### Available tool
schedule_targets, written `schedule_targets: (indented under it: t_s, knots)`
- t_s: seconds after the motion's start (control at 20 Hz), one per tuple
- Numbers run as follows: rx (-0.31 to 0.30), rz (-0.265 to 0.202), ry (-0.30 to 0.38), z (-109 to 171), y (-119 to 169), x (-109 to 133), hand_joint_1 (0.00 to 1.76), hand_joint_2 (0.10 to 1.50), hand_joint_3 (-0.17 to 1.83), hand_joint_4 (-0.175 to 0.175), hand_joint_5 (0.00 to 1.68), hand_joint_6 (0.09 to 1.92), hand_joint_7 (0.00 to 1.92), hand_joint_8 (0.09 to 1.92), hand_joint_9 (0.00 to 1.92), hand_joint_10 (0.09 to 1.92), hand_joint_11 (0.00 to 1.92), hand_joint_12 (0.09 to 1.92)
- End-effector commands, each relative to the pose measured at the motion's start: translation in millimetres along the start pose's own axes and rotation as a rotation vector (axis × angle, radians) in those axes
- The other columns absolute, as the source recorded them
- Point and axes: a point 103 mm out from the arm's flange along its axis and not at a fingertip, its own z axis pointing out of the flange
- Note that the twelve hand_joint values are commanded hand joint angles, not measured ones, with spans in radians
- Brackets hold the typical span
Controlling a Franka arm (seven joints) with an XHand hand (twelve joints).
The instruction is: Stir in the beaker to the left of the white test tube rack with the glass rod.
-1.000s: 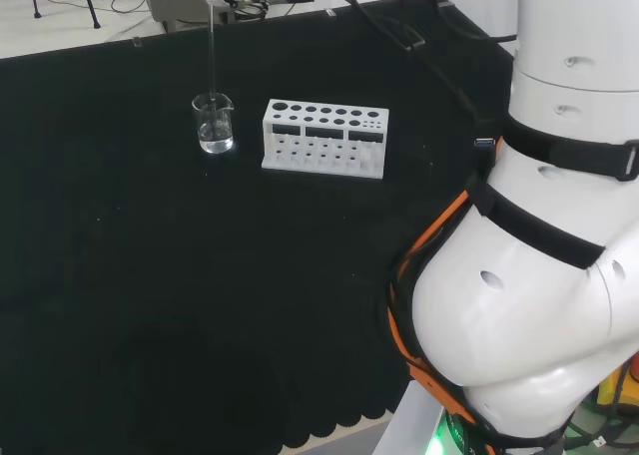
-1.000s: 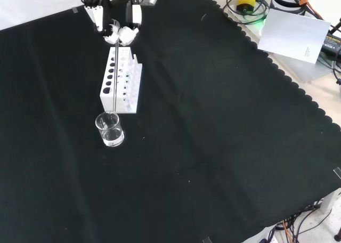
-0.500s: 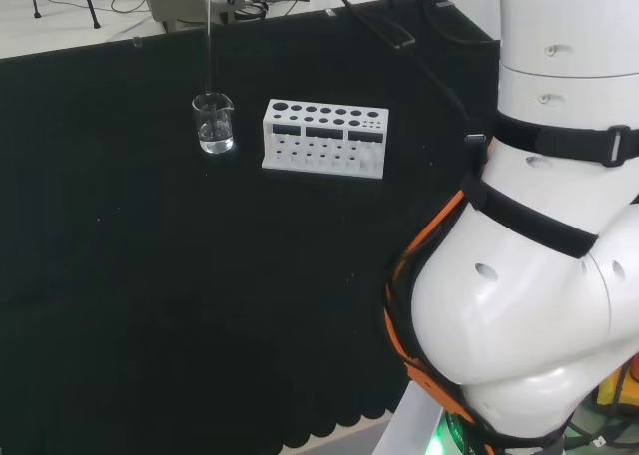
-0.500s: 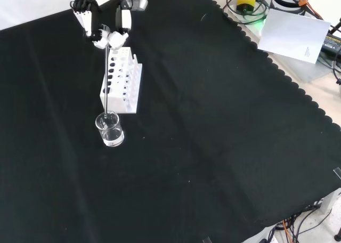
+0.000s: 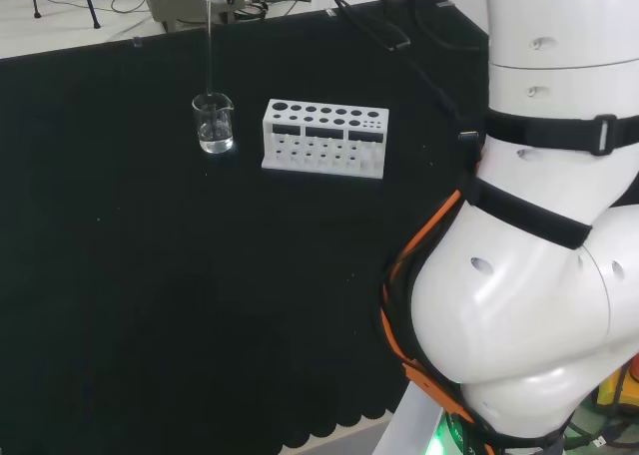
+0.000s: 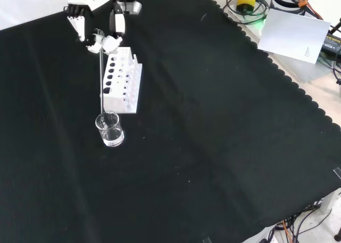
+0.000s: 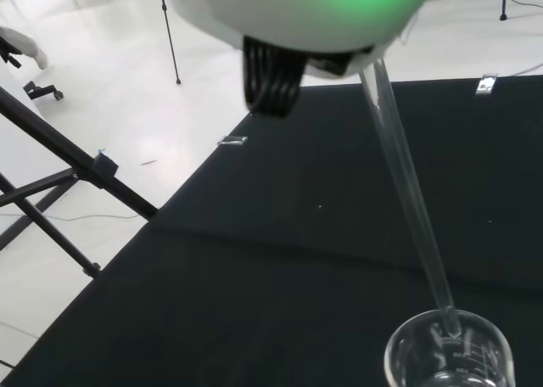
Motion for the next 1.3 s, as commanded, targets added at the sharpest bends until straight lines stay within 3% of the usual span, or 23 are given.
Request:
schedule_targets:
  t_s: [0.05,0.7,0.9,1.3]
  knots:
    - [0.045,0.020,0.004,43,10,-27,1.21,0.56,0.92,-0.175,1.20,0.91,1.51,1.05,1.82,0.67,1.79,0.64]
    - [0.106,0.059,0.013,57,-2,-42,1.21,0.56,0.92,-0.175,1.21,0.91,1.51,1.05,1.82,0.67,1.79,0.65]
    - [0.107,0.051,0.019,54,-16,-32,1.21,0.56,0.92,-0.175,1.21,0.91,1.51,1.05,1.82,0.67,1.79,0.65]
    - [0.127,0.000,0.018,67,4,18,1.21,0.56,0.92,-0.175,1.21,0.91,1.51,1.05,1.82,0.67,1.79,0.65]
